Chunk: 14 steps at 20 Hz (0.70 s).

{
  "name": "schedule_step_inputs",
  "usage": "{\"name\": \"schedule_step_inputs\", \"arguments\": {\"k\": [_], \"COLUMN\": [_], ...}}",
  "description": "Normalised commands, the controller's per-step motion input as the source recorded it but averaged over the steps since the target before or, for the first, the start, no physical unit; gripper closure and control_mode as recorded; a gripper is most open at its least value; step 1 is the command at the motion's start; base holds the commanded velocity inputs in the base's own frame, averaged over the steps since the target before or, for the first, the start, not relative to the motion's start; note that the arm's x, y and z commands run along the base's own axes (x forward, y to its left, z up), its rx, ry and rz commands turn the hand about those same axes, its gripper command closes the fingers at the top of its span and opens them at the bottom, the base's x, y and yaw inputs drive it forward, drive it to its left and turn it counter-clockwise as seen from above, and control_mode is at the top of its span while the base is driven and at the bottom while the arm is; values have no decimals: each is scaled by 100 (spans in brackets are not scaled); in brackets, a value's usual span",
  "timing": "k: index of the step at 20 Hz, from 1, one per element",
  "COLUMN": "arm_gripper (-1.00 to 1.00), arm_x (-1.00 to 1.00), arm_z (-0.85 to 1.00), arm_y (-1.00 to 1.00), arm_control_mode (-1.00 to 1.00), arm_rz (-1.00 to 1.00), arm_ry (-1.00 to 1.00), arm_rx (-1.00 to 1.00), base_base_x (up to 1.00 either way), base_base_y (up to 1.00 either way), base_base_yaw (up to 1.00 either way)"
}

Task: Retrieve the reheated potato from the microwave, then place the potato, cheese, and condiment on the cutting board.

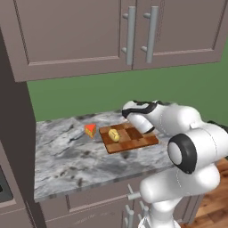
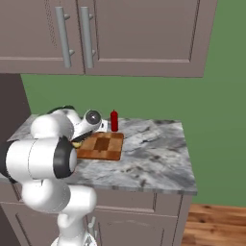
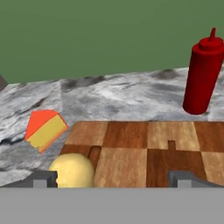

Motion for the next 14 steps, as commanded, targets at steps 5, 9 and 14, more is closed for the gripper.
{"name": "schedule_step_inputs", "arguments": {"k": [5,9,14], "arm_gripper": [-100,-100,-100], "arm_x": [0,0,1], "arm_z": [11,7,4], "arm_y": [-34,-32,-30], "arm_control_mode": [-100,-100,-100], "arm_rz": [4,4,10], "arm_ry": [0,0,0], "arm_rx": [0,0,0], "base_base_x": [0,0,0], "base_base_y": [0,0,0], "base_base_yaw": [0,0,0]}}
